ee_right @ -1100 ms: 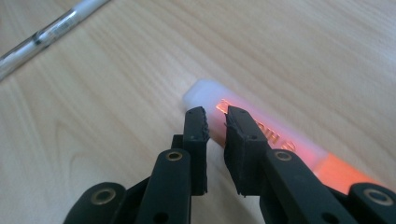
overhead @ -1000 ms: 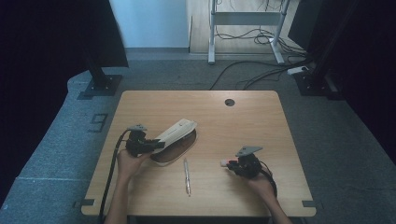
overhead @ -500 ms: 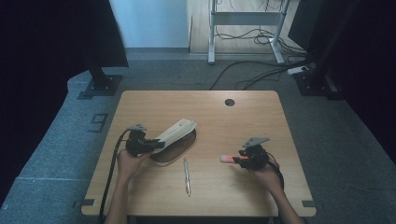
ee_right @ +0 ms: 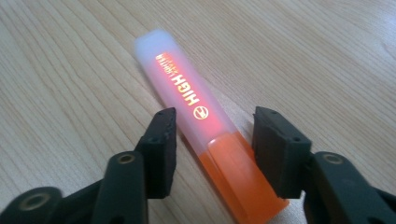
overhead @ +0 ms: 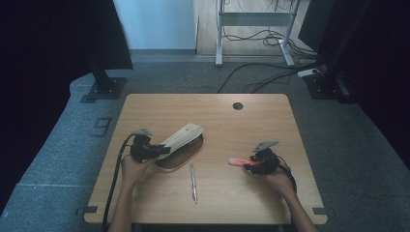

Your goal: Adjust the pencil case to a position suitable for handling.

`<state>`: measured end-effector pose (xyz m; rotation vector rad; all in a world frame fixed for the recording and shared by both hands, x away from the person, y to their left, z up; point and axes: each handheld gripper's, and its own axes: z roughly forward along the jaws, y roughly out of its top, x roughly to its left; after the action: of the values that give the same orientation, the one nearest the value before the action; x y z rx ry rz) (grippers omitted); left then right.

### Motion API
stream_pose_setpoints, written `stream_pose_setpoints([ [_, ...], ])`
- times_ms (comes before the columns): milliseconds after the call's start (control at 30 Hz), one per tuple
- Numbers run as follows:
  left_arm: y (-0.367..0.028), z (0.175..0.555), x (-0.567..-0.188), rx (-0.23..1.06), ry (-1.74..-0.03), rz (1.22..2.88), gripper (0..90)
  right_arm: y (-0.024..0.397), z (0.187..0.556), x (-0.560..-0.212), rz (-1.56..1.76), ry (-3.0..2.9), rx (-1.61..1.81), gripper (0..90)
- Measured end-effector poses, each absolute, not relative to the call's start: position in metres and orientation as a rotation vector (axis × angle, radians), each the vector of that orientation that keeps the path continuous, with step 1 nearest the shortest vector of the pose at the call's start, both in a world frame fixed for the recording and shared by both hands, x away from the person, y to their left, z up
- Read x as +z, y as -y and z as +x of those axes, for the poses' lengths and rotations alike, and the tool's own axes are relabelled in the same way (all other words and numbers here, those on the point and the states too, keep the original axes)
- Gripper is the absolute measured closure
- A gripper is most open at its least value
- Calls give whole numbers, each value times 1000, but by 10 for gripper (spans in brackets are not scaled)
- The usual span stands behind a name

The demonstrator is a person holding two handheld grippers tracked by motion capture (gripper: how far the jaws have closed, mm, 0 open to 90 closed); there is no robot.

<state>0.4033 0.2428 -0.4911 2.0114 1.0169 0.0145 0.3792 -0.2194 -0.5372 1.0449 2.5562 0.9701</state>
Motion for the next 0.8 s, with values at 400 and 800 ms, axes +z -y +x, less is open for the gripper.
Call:
stream_pose_setpoints([
  [400, -243, 403, -491, 16, -1016, 2011, 731, 207, 375, -535, 1004, -2579, 937, 655],
  [800, -243, 403, -490, 18, -1018, 2008, 728, 207, 375, -525, 1026, -2544, 987, 655],
])
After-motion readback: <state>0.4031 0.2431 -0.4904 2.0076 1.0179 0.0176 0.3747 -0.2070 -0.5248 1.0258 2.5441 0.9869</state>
